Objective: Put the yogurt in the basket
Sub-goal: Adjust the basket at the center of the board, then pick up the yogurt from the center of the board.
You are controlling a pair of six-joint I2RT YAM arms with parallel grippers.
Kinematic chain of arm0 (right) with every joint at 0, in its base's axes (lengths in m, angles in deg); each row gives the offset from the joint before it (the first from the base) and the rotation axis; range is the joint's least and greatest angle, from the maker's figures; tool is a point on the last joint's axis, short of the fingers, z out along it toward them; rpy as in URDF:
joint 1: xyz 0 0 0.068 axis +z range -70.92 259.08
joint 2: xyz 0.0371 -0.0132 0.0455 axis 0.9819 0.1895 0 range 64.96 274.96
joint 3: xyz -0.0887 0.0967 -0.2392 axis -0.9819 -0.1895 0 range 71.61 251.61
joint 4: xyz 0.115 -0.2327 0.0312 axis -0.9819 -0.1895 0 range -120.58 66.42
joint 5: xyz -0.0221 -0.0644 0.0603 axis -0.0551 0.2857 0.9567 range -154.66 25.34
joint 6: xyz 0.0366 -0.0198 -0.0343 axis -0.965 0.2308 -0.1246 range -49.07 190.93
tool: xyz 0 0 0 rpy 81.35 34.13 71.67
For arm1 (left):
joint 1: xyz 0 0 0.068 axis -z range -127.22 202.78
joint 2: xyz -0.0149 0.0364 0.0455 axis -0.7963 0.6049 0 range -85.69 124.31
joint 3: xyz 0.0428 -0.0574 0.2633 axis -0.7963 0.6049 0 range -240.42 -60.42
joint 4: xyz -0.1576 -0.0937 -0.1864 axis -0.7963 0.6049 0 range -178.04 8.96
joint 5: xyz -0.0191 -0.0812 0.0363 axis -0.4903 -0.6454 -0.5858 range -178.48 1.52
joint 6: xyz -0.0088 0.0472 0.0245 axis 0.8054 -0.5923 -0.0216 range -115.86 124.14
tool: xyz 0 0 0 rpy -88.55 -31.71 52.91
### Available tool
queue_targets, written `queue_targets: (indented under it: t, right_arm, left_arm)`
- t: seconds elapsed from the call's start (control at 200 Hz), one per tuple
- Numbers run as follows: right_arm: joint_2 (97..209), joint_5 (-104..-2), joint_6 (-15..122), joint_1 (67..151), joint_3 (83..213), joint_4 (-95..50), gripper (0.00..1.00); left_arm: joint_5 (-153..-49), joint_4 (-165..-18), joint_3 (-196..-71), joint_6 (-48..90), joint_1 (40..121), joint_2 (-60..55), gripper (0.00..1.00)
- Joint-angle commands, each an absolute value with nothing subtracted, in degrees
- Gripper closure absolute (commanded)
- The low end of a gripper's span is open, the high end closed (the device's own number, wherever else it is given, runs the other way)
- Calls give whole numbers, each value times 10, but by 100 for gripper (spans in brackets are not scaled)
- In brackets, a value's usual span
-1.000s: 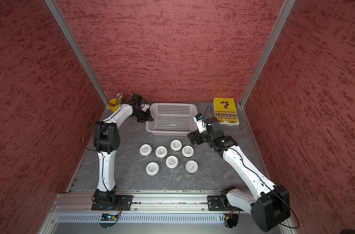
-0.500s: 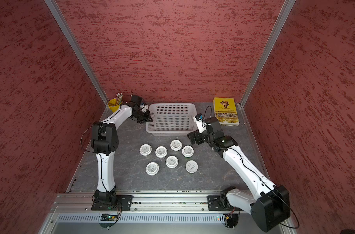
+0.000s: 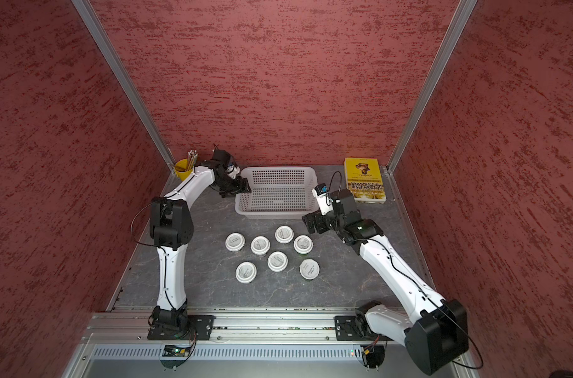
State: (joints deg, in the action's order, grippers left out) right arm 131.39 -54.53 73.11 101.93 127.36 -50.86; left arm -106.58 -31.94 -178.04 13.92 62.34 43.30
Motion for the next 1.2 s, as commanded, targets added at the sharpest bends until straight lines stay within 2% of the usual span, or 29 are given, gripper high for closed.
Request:
queue_targets:
  t: [0.0,0.02,0.135,0.306,0.411,0.616,0.706,0.972,1.197]
  right_arm:
    - [1314,-540,736,1023,1271,-504,2]
    - [1315,-542,734,1022,1273,-506,2]
    - [1336,-571,725,1024,1300,-545,2]
    - [1370,-643,723,1057,1367,-638,2]
    - [1391,-663,718,1094,1415,-695,2]
    - [1454,-666,701,1160,1488,-777,2]
    - [1480,-671,696,1176,1502,-797,2]
    - [1565,-695,708,1205,1540,-836,2]
    - [1605,-675,709,1215,1553,-807,1]
  left_arm:
    - [-1051,-307,-1819,121,624,395,12]
    - [-1050,-306,-1823,120,624,387,8]
    - [-1040,-306,-1826,117,624,337,0]
    - [-1004,-341,-1763,111,637,211,0]
    - [-976,-402,-1668,97,662,108,0]
    - [-992,-589,-1391,53,736,-130,0]
    - [-989,-625,-1309,57,762,-208,0]
    - [-935,-562,-1225,15,856,-290,0]
    - [-920,-606,-1120,-75,947,-360,0]
